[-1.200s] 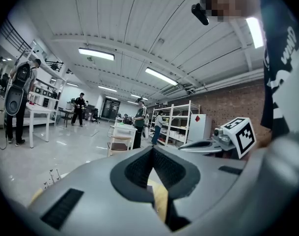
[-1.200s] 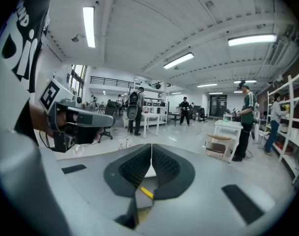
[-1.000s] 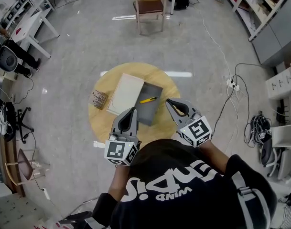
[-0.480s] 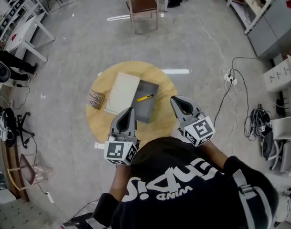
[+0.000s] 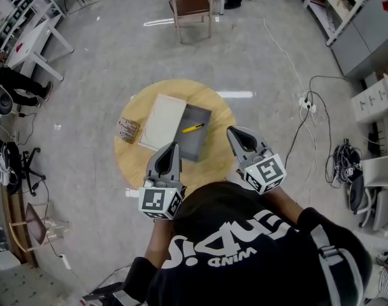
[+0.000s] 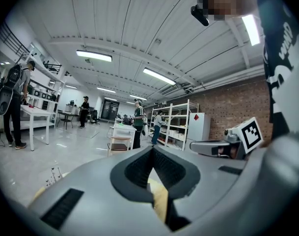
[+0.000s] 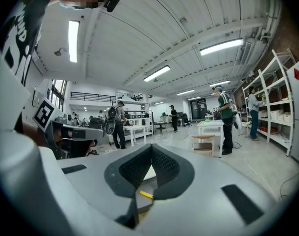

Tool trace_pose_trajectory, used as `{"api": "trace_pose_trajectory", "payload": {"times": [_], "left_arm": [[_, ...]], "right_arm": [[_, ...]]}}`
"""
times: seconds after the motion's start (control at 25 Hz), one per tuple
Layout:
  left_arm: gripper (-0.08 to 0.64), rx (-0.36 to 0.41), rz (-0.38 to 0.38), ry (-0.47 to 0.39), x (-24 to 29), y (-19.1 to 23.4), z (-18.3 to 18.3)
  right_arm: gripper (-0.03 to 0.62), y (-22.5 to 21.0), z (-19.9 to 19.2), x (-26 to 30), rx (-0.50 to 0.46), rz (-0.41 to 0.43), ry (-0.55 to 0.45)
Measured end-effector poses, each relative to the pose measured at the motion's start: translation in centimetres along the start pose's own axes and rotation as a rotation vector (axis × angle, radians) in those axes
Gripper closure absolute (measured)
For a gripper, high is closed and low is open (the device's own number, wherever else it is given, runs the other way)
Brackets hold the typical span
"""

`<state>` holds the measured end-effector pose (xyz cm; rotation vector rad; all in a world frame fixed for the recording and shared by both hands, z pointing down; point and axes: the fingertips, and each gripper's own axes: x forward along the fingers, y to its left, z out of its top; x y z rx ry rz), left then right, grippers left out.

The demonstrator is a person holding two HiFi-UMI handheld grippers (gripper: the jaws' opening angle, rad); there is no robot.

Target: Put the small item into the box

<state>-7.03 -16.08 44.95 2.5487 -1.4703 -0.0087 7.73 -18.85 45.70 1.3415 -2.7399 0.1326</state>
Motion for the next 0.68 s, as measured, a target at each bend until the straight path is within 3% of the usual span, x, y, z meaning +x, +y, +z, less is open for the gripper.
{"api": "trace_pose_trajectory", "payload": {"times": [0.68], "left_arm": [[0.551, -0.007, 0.004, 0.002, -0.38, -0.01, -0.17]], "right_arm": [[0.589, 0.80, 0.39, -0.02, -0.008, 0.041, -0.034]]}}
